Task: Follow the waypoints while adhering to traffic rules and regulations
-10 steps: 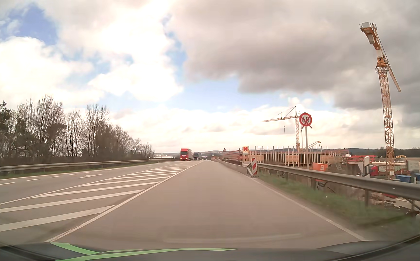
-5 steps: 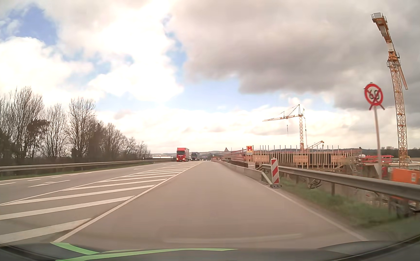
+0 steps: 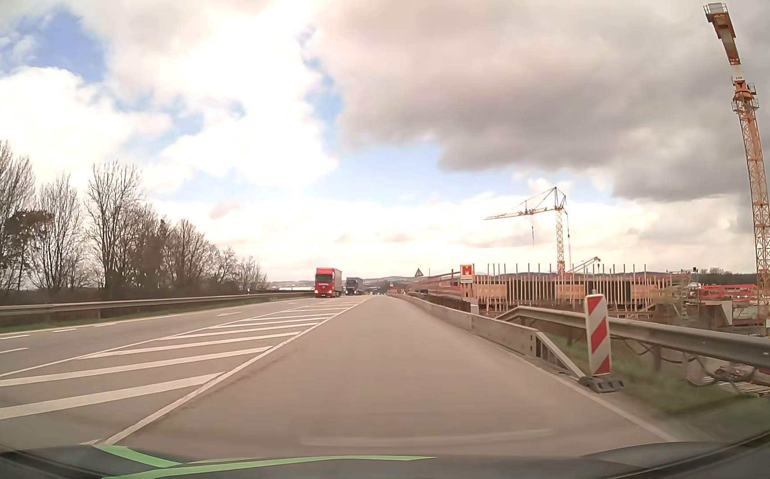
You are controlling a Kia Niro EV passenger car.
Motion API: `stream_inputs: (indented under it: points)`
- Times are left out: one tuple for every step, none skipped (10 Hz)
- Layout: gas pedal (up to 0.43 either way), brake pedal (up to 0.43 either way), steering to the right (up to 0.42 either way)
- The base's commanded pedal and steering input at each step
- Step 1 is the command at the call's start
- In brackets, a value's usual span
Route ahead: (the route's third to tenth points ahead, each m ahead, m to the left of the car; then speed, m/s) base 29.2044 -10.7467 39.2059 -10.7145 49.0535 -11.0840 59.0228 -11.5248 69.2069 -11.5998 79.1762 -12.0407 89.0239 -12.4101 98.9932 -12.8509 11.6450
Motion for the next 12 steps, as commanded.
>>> stream_inputs:
  points:
    - [0.079,0.000,0.000]
    - [0.067,0.000,0.000]
    - [0.067,0.000,0.000]
    - [0.067,0.000,-0.001]
    - [0.067,0.000,-0.001]
    - [0.067,0.000,-0.001]
    - [0.067,0.000,-0.001]
    - [0.067,0.000,-0.001]
    - [0.067,0.000,-0.001]
    - [0.067,0.000,-0.001]
    - [0.067,0.000,-0.001]
    - [0.067,0.000,-0.001]
